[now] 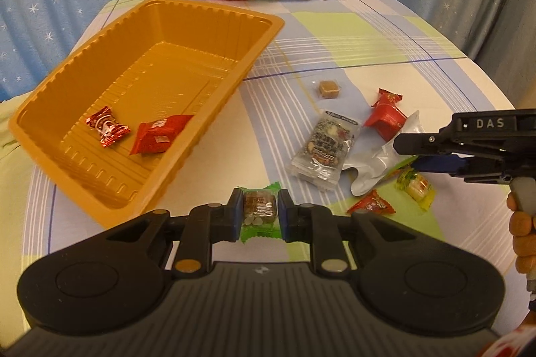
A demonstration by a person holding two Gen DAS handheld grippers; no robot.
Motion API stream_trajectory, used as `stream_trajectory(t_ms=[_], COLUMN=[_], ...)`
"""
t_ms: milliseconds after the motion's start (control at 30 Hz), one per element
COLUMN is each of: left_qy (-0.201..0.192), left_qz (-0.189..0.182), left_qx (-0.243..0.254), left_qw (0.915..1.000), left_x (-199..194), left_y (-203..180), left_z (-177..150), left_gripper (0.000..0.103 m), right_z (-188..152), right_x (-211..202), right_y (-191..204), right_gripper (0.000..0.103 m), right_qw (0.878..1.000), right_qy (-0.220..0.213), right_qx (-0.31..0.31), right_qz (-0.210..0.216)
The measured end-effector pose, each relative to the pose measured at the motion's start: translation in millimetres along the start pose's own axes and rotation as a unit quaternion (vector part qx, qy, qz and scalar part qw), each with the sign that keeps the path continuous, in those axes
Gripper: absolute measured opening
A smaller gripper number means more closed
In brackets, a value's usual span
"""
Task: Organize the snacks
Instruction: 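Grasp the green-wrapped candy with the left tool while the right tool grasps the silver pouch, then carry the green candy and silver pouch over the orange tray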
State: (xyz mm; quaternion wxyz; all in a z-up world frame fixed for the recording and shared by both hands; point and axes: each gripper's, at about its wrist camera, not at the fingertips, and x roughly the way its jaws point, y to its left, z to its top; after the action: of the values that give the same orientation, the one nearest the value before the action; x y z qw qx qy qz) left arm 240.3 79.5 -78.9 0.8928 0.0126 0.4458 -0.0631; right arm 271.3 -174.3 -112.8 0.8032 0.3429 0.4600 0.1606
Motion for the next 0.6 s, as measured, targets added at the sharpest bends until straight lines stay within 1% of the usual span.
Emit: stream_trajectory(t_ms=[33,167,400,600], left_qy=[0.000,-0.003,-0.012,-0.027], left_qz=[0.000,0.001,-0.011,-0.023], left_qx=[-0.001,-0.004,-0.001,-0.001], left_qw=[1.0000,1.0000,0.9999,0.9994], left_x=[-1.1,-5.4,-14.9,-28.1], left_y=[0.9,2.8,1.1,-0.6], left_z=[-0.3,-0.9,-0.4,3.8], left_gripper=[0.019,0.019,0.019,0.019], right_z=[0.3,0.0,-3.2,-6.6], right_x=[0.2,-4.6,-26.4,-46.1], right_y=[-0.8,-2.3,11.0,35.5], right_gripper=[0.030,0.023,0.022,0.022], right_qw=[1.000,1.000,0.999,0.997], right_qy=[0.001,-0.007,-0.034,-0.051], right_qx=[0.004,0.011,-0.012,-0.065], right_qz=[0.001,0.013,0.016,0.005])
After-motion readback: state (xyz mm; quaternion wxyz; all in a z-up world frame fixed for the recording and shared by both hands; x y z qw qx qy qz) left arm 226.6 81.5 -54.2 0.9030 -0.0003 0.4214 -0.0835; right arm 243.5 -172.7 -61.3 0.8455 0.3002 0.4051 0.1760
